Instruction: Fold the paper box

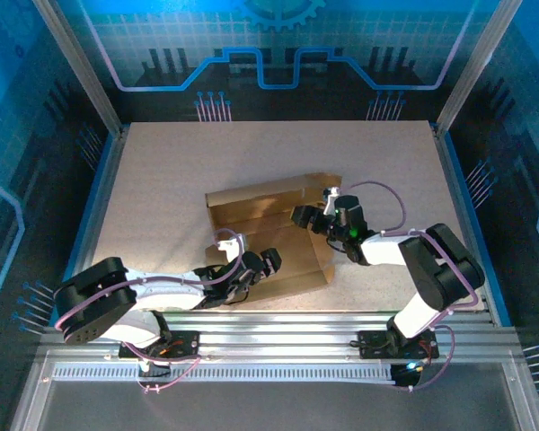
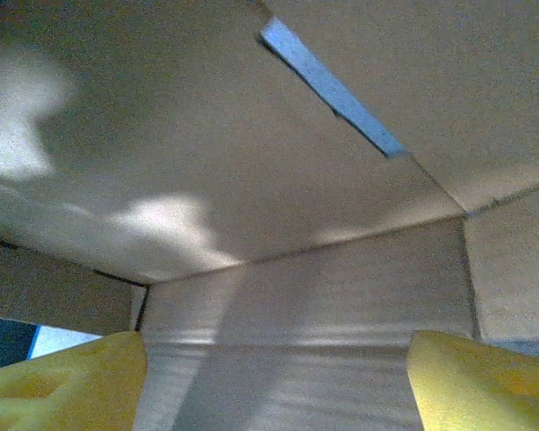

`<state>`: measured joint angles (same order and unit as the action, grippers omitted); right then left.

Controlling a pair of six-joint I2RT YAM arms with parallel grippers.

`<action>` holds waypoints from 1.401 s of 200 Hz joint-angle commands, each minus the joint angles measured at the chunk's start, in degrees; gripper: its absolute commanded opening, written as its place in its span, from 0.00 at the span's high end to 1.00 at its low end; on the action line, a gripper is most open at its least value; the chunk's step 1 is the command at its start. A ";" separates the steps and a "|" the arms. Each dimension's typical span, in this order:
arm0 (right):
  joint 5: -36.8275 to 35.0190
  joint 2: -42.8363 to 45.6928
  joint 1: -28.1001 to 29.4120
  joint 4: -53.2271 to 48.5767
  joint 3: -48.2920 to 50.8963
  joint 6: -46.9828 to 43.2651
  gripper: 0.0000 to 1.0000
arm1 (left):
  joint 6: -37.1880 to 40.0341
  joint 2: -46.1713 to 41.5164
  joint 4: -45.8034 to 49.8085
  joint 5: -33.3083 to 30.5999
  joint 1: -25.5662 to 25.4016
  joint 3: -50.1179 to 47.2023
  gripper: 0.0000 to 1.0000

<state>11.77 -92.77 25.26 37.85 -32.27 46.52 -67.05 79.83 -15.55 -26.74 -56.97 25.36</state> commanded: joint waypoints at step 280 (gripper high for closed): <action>6.10 3.85 -7.53 -56.81 -35.77 -27.36 0.25 | -0.19 4.09 1.93 3.88 -0.77 1.14 0.01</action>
<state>21.04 -91.96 19.77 -14.63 -65.36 22.39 -66.98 82.61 -16.67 -26.22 -57.08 27.33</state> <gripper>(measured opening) 0.752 0.994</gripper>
